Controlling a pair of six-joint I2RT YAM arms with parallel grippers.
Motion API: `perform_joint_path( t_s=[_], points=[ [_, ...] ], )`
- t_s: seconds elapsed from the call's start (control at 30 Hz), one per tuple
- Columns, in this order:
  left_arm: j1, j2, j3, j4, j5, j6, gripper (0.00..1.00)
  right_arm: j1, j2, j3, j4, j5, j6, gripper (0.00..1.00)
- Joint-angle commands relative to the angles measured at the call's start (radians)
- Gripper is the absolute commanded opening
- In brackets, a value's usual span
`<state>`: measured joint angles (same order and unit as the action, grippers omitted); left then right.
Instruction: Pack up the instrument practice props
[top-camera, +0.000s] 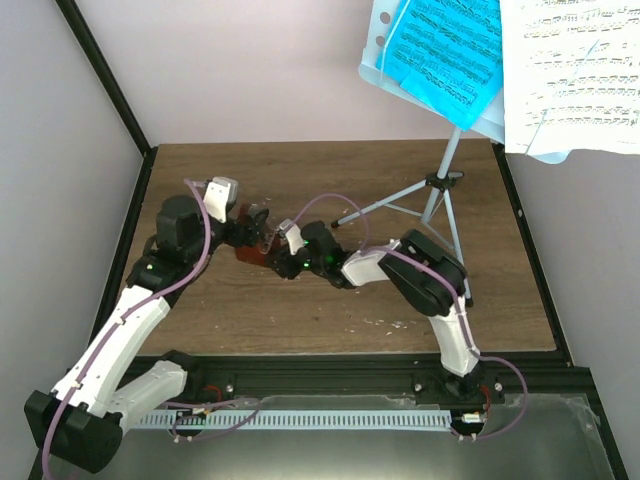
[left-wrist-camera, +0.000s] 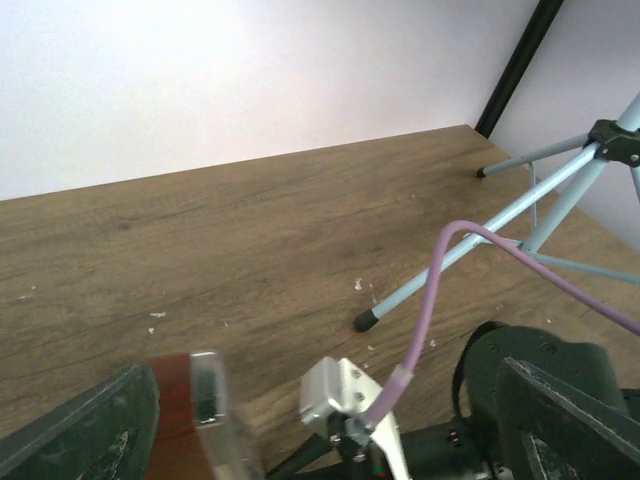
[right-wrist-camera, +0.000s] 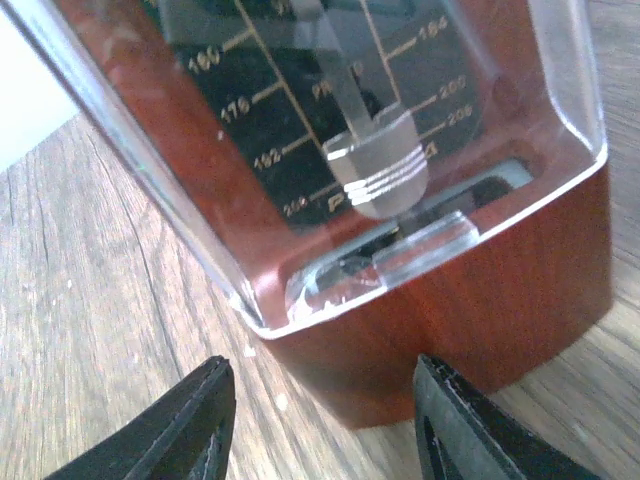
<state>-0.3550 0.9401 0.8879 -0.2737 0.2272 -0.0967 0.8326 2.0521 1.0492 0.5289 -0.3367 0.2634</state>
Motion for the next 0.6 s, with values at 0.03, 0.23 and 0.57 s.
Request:
perform_joint_path(
  t_s=[0.03, 0.23, 0.57],
  points=[
    [0.001, -0.007, -0.006, 0.014, -0.051, 0.004, 0.93, 0.026, 0.077, 0.142, 0.028, -0.018, -0.012, 0.52],
    [0.001, -0.036, -0.012, 0.019, -0.076, 0.003, 0.93, 0.027, -0.062, 0.035, 0.008, 0.019, -0.034, 0.72],
    [-0.001, -0.062, -0.025, 0.026, -0.100, 0.002, 0.93, 0.019, -0.593, -0.362, -0.151, 0.140, -0.019, 0.97]
  ],
)
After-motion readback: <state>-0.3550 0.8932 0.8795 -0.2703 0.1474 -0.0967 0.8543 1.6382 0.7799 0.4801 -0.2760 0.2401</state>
